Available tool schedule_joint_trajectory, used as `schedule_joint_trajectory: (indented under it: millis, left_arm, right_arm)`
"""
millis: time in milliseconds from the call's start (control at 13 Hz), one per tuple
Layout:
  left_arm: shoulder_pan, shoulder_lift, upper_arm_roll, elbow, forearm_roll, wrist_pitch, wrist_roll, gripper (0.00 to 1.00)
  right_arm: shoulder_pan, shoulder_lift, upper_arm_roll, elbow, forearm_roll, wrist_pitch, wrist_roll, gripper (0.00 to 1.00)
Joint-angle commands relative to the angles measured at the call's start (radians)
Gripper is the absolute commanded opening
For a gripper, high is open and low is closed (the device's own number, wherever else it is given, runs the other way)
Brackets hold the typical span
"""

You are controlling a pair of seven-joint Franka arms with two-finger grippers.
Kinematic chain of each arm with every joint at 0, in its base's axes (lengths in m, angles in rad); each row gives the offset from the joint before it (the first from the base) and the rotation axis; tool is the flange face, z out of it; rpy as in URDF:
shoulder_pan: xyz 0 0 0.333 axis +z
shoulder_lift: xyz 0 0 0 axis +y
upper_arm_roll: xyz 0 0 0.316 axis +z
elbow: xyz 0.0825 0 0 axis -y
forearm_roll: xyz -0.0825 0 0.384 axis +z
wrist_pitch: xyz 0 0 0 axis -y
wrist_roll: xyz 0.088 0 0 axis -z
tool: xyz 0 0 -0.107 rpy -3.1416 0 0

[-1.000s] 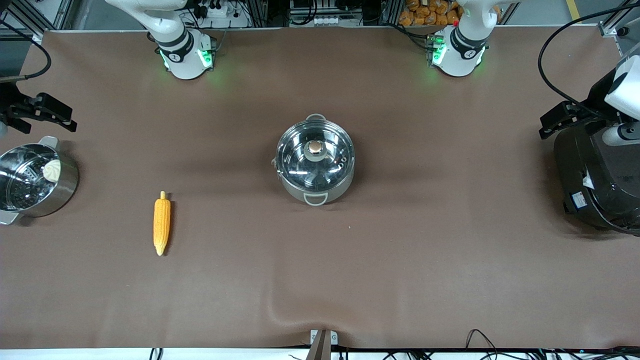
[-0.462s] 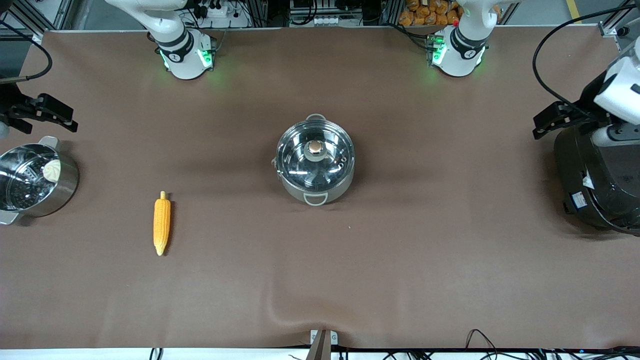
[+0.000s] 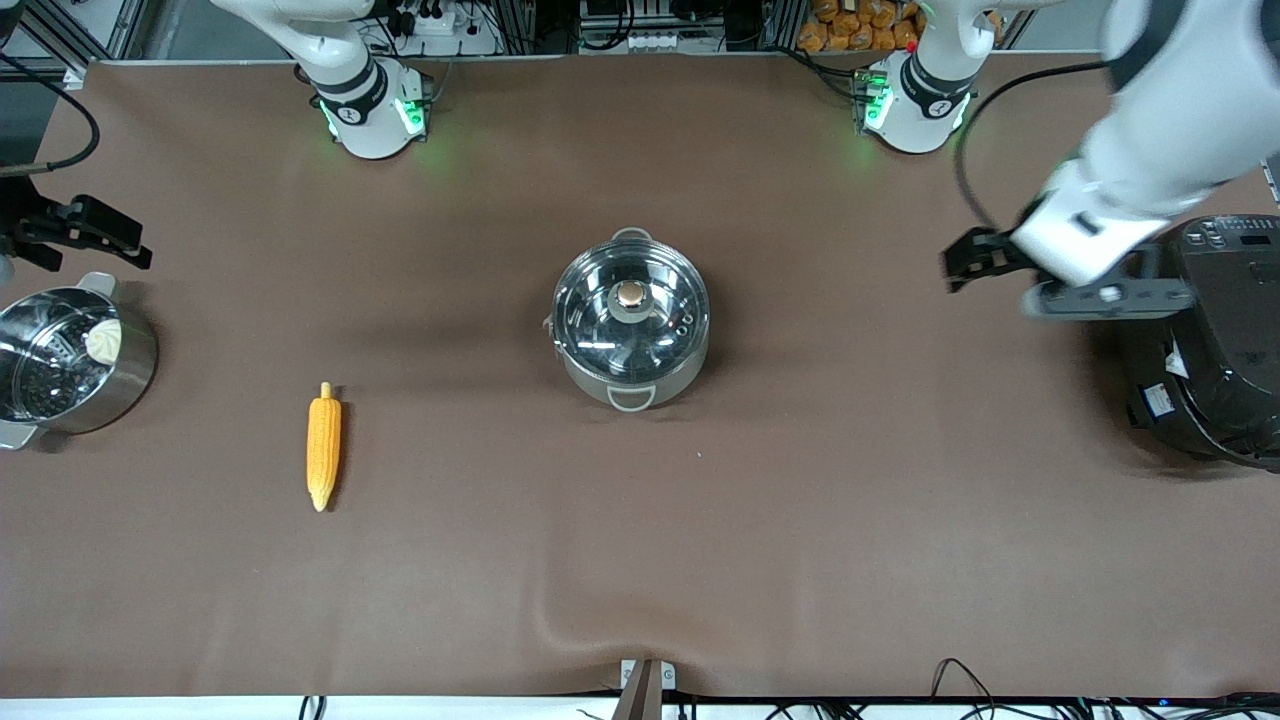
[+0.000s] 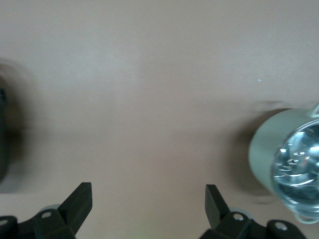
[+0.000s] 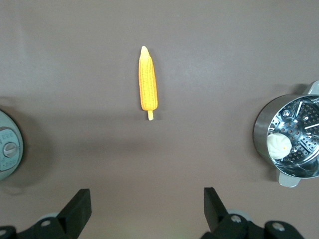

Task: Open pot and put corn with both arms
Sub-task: 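Reach the left gripper to the lid knob while the right gripper reaches the corn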

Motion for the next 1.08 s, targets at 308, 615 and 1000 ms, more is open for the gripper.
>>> schedule_joint_trajectory:
  millis: [308, 615, 1000]
  left_arm:
    - [-0.373, 0.232, 0.012, 0.160, 0.003, 0.085, -0.546, 1.00]
    - [-0.529, 0.366, 0.018, 0.175, 0.075, 0.247, -0.752, 1.00]
    - [-0.605, 0.463, 0.018, 0.171, 0.124, 0.308, -0.824, 1.00]
  right_arm:
    - [-0.021, 0.153, 0.013, -0.061, 0.006, 0.118, -0.032, 1.00]
    - [-0.020, 0.258, 0.013, -0.121, -0.010, 0.224, -0.032, 1.00]
    - [0.039, 0.446, 0.013, -0.125, -0.064, 0.439, -0.033, 1.00]
